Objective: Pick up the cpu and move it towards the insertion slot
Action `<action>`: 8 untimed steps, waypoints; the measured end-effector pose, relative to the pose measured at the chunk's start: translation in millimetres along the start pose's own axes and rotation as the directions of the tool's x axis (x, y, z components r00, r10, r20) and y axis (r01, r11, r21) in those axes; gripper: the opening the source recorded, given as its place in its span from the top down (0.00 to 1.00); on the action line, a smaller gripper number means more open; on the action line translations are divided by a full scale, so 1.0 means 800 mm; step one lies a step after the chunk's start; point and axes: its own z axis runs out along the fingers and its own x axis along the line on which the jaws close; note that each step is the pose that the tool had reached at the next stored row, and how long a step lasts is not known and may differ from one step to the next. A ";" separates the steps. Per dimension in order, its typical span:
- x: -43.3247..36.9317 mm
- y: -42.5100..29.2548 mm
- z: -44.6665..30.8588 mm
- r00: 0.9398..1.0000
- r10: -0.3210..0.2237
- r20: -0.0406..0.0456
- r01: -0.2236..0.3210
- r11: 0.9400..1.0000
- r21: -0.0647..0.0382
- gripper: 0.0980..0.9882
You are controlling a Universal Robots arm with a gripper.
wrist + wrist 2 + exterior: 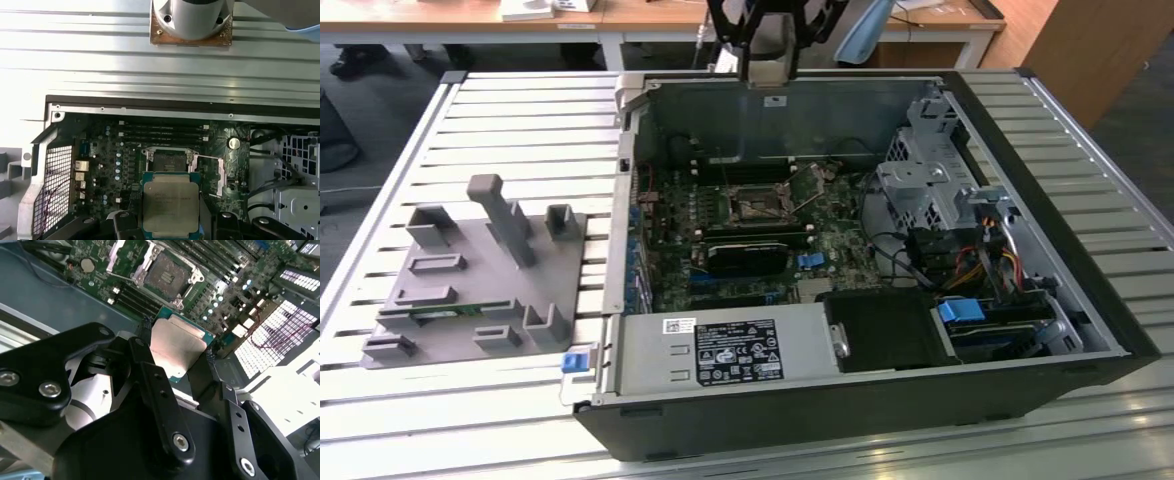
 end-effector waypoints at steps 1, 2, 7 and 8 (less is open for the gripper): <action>-0.001 0.0015 0.0004 1.000 0.000 0.000 0.000 1.000 0.000 0.50; -0.002 0.0032 0.0009 1.000 0.000 0.000 0.000 1.000 0.000 0.50; -0.007 0.0100 0.0030 1.000 0.000 0.001 0.000 1.000 0.000 0.50; -0.008 0.0104 0.0034 1.000 0.000 0.001 0.000 1.000 0.000 0.50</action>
